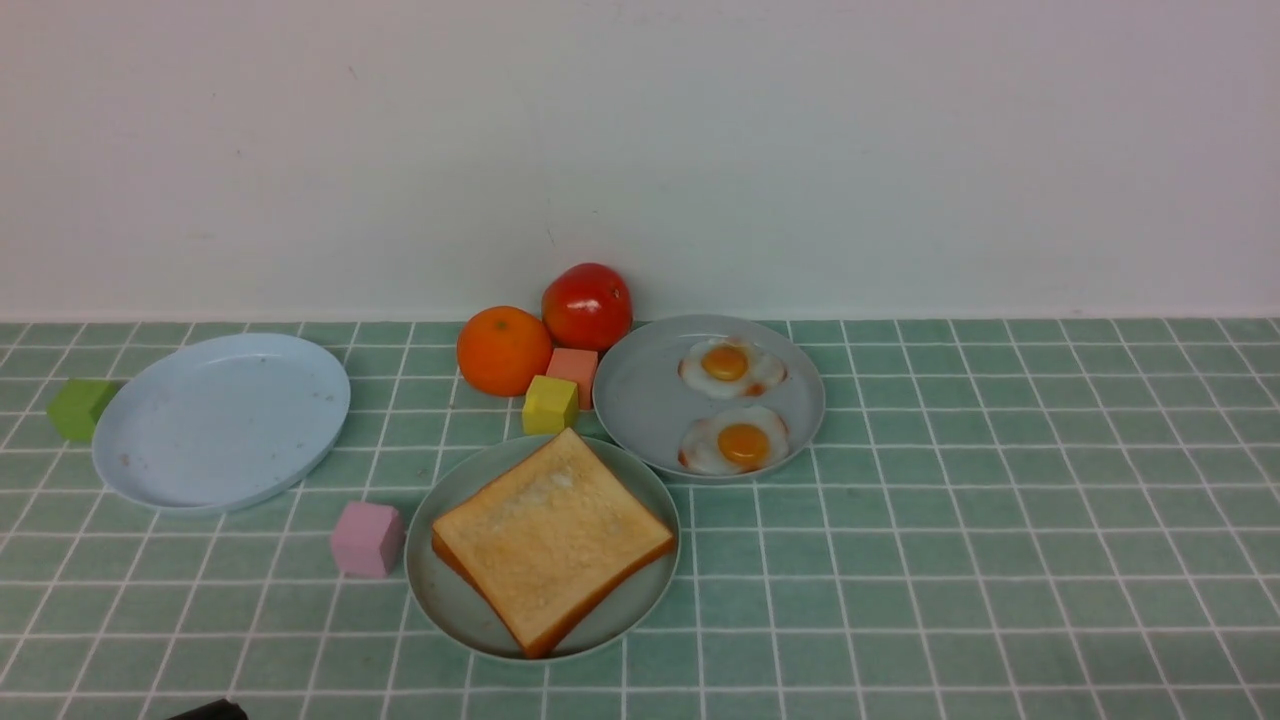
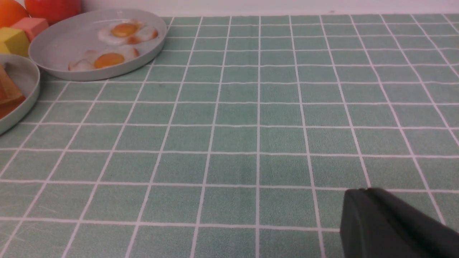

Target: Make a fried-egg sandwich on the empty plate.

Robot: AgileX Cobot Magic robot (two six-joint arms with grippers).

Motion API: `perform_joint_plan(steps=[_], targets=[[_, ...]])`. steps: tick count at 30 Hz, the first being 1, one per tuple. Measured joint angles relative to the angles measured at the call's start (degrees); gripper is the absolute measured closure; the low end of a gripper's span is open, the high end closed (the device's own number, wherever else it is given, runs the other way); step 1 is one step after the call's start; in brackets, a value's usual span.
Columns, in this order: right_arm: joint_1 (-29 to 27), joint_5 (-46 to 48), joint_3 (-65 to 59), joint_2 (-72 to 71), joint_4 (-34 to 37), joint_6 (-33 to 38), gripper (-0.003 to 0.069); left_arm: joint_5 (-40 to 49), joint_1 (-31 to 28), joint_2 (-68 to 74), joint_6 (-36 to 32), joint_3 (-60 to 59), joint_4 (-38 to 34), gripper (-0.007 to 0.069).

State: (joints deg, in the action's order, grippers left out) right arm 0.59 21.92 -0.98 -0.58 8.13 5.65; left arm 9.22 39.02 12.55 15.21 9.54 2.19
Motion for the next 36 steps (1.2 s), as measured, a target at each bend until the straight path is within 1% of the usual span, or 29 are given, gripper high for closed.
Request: perform_joint_plan(steps=[11, 14, 15, 19, 20, 21, 22, 25, 26, 27, 28, 31, 36], targets=[[0.00, 0.07, 0.01, 0.00, 0.00, 0.00, 0.0659, -0.45, -0.09, 0.00, -0.11, 0.00, 0.19, 0.0617], [0.00, 0.07, 0.01, 0.00, 0.00, 0.00, 0.0658, -2.85, -2.49, -0.76, -0.40, 0.00, -0.18, 0.0619], [0.00, 0.07, 0.01, 0.00, 0.00, 0.00, 0.0658, -3.84, -4.60, -1.69, -0.49, 0.00, -0.81, 0.0624], [0.00, 0.07, 0.01, 0.00, 0.00, 0.00, 0.0655, -4.80, -18.56, -8.20, -0.49, -1.17, -3.71, 0.0638], [0.00, 0.07, 0.01, 0.00, 0.00, 0.00, 0.0655, -4.71, -19.20, -8.52, -0.49, -1.34, -3.71, 0.0638], [0.00, 0.07, 0.01, 0.00, 0.00, 0.00, 0.0652, -4.47, -24.18, -10.89, -0.49, -3.18, -4.78, 0.0638], [0.00, 0.07, 0.01, 0.00, 0.00, 0.00, 0.0651, -4.39, -27.01, -12.09, -0.49, -4.72, -5.33, 0.0638], [0.00, 0.07, 0.01, -0.02, 0.00, 0.00, 0.0648, -3.58, -32.89, -13.13, -0.49, -9.30, -6.37, 0.0638], [0.00, 0.07, 0.01, -0.02, 0.00, 0.00, 0.0648, -2.52, -34.21, -13.13, -0.44, -10.35, -6.65, 0.0638], [0.00, 0.07, 0.01, -0.02, 0.00, 0.00, 0.0647, 1.30, -35.84, -13.13, -0.37, -10.76, -6.71, 0.0638], [0.00, 0.07, 0.01, -0.02, 0.00, 0.00, 0.0646, 4.95, -36.47, -13.13, -0.33, -10.89, -6.66, 0.0638], [0.00, 0.07, 0.01, -0.02, 0.00, 0.00, 0.0646, 11.26, -36.74, -13.13, -0.27, -11.32, -6.46, 0.0638], [0.00, 0.07, 0.01, -0.02, 0.00, 0.00, 0.0645, 12.38, -36.74, -13.13, -0.16, -11.32, -6.42, 0.0638]])
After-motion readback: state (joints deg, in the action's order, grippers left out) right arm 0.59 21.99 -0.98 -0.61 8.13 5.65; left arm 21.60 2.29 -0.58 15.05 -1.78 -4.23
